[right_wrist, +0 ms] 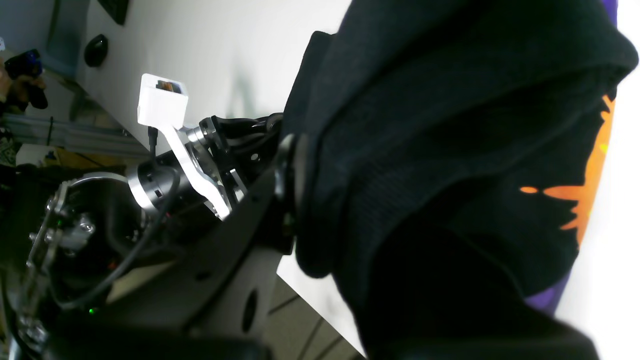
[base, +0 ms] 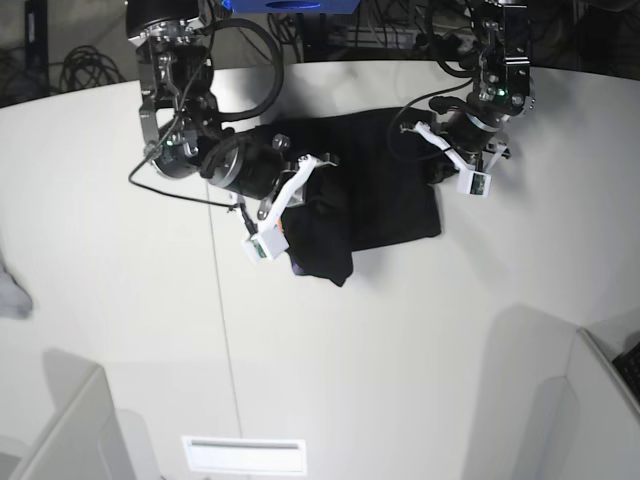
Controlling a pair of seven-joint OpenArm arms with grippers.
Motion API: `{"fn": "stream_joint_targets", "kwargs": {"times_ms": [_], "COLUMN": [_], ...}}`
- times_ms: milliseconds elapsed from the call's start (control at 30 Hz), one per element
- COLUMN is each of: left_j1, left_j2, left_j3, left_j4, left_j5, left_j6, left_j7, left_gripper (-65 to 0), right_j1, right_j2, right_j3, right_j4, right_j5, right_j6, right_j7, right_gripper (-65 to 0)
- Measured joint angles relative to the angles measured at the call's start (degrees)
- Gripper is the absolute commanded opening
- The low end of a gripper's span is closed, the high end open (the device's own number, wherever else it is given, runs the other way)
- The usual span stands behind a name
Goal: Fold the T-shirt properly
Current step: 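Grasp the shirt end with the right gripper and fold it toward the left gripper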
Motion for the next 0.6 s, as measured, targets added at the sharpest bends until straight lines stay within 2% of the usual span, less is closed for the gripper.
{"fn": "stream_joint_targets", "kwargs": {"times_ms": [200, 467, 600], "left_j1": [0.0, 0.5, 0.5], "left_j2": [0.0, 0.0, 0.0], "left_j3": [0.0, 0.0, 0.0], "left_j4": [0.0, 0.0, 0.0], "left_j5": [0.0, 0.0, 0.0], "left_j6": [0.0, 0.0, 0.0], "left_j7": [0.0, -0.2, -0.2], "left_gripper": [-65.0, -65.0, -65.0], "right_j1": [0.3, 0.1, 0.2], "right_j2": [-2.2, -2.3, -3.2], "right_j3": [-0.1, -0.2, -3.9], "right_j4": [0.0, 0.0, -0.1], "right_j5": [0.1, 0.1, 0.2], "right_j6": [0.0, 0.0, -0.2], "right_j7": [0.1, 0.2, 0.0], "right_gripper": [-65.0, -65.0, -65.0]}}
